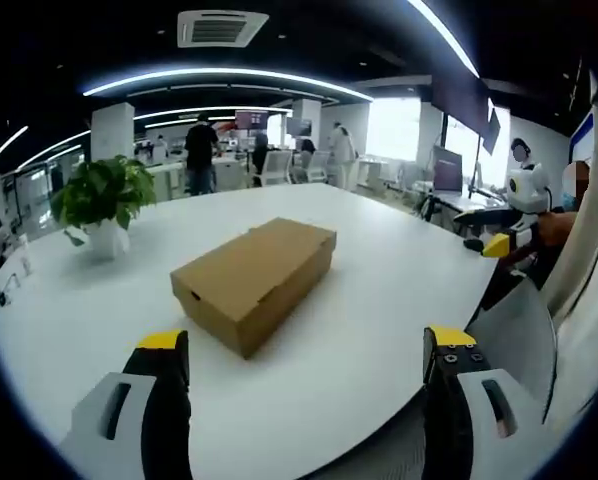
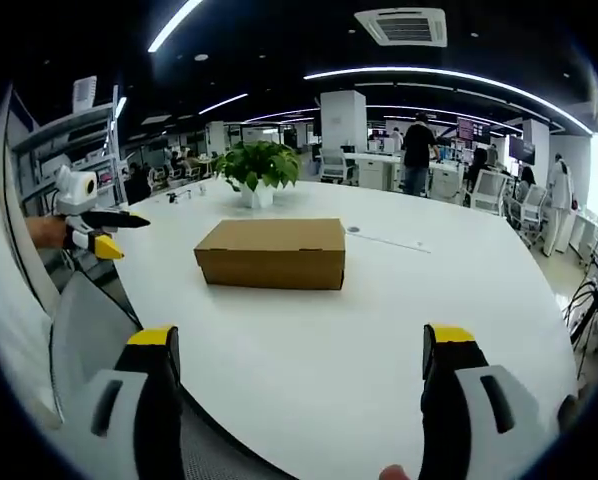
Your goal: Operate the shoe box by opening the lid, removing the specified soft item, and placing it in the target area until the item is outside and the box remains undamaged.
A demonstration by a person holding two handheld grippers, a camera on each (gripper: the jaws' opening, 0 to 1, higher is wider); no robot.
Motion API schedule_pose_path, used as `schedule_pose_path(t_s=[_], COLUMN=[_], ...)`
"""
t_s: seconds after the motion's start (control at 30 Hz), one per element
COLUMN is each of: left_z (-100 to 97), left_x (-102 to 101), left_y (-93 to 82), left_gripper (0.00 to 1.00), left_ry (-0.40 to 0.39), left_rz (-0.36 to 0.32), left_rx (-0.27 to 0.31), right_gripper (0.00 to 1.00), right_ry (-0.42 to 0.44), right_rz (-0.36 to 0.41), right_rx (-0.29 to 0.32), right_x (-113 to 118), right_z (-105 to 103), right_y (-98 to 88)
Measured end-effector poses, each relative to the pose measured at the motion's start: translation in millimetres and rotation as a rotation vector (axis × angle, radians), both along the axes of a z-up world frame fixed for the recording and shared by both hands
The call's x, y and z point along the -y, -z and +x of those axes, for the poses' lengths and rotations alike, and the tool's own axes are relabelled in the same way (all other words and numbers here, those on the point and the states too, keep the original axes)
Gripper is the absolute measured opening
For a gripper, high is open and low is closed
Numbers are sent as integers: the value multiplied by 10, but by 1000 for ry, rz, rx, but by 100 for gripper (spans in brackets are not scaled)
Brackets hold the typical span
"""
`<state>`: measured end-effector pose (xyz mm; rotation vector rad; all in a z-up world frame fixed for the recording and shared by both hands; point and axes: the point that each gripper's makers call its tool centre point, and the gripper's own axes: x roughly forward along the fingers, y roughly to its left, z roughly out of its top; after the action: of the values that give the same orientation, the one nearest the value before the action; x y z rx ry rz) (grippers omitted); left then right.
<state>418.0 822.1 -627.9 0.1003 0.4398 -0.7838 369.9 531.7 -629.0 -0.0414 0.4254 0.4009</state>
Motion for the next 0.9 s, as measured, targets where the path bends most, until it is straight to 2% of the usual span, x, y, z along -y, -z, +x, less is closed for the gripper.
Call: schedule_pose_path(t_s=[0.9], left_z=[63], left_x=[16], left_y=[-20], left_gripper=[100], left_ry=[-7], left_rz=[0], left_rx=[6], right_gripper=[96], right_ry=[-8], right_rz=[-7], right_rx=[7], right_x=[63], right_z=[82], right_y=[-25])
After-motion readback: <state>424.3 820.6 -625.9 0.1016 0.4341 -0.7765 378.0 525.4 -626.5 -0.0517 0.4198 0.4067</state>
